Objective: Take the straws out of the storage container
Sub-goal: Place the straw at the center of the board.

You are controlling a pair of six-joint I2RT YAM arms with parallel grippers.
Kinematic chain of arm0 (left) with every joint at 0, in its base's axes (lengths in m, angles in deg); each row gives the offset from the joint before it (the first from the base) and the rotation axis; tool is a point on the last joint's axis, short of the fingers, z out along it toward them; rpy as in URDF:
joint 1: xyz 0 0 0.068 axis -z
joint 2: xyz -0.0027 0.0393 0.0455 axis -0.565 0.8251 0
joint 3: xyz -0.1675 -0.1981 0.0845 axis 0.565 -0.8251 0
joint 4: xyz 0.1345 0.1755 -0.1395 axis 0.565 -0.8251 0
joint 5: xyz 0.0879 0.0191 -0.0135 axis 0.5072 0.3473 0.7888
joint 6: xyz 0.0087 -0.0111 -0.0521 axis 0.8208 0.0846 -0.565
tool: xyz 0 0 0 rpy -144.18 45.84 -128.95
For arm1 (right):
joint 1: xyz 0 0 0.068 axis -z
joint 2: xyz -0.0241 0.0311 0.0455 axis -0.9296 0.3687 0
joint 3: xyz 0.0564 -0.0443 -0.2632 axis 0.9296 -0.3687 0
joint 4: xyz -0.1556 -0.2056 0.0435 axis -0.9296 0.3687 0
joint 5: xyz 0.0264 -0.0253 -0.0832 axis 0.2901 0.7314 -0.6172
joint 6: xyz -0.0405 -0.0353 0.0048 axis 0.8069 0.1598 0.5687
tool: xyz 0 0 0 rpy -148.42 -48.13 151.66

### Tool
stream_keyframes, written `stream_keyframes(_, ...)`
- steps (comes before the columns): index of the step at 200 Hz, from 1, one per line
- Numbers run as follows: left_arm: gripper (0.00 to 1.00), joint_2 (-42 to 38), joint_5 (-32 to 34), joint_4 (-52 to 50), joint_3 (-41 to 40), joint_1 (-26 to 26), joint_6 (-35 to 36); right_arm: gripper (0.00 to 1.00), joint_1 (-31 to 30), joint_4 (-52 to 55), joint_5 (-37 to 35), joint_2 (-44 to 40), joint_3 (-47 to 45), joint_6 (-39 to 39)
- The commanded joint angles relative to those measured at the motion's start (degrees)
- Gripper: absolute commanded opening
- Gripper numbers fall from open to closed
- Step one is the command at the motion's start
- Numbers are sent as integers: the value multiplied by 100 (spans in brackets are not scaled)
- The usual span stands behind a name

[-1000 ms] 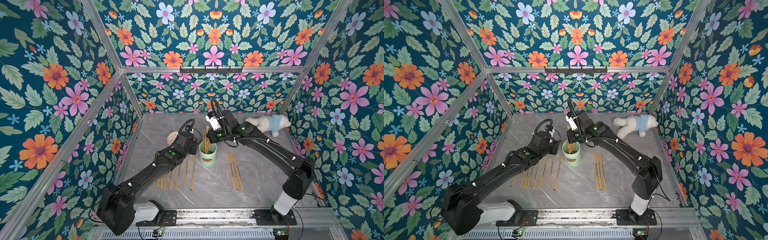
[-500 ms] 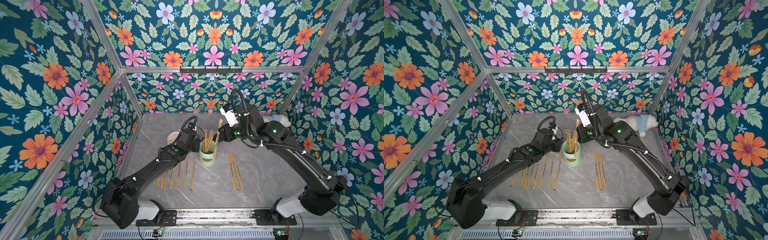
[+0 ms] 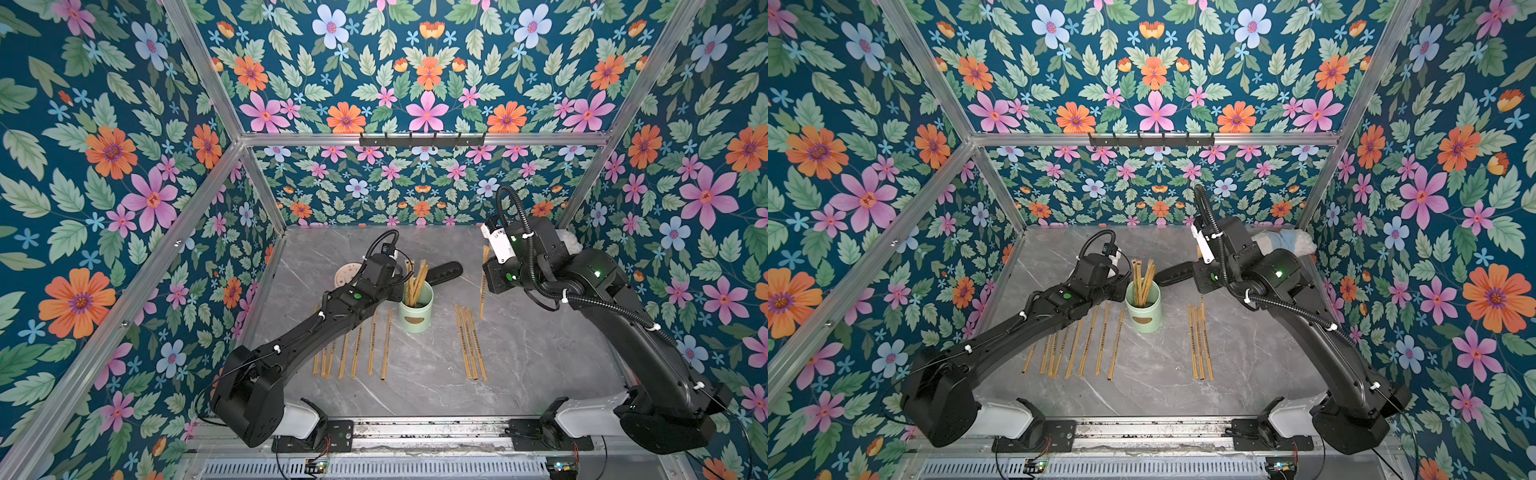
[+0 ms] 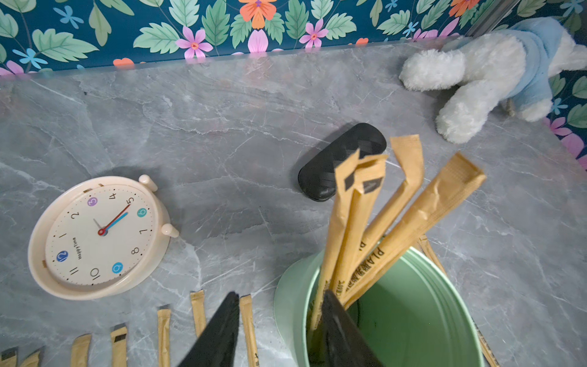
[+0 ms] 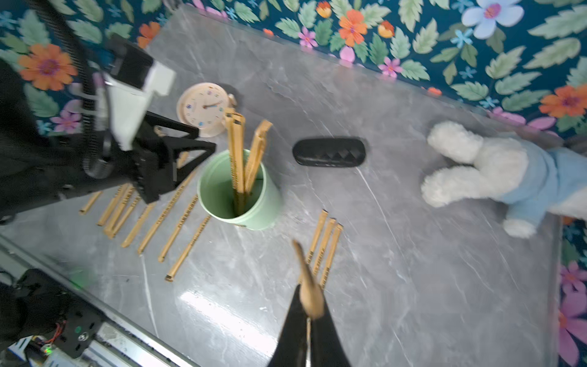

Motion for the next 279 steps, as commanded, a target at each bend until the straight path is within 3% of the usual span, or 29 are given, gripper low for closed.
stream_keyframes(1,45,66,-95,147,62,-12,-17,7,433,610,111,-33,-180,-176)
stream_keyframes(40,45,138,-92,64,151,-7,39,7,1162,1045,633,292,-614,-283)
stream_keyframes(97,44,185,-76,81,114,-5,63,6,1569,1364,1024,1215,-1038,-288)
stream_keyframes(173,44,112,-21,129,-50,-10,56,7,1617,1308,1464,2712,-1114,-140)
stream_keyframes(279,44,79,58,116,-156,-7,66,9,1617,935,1645,3855,-909,-122)
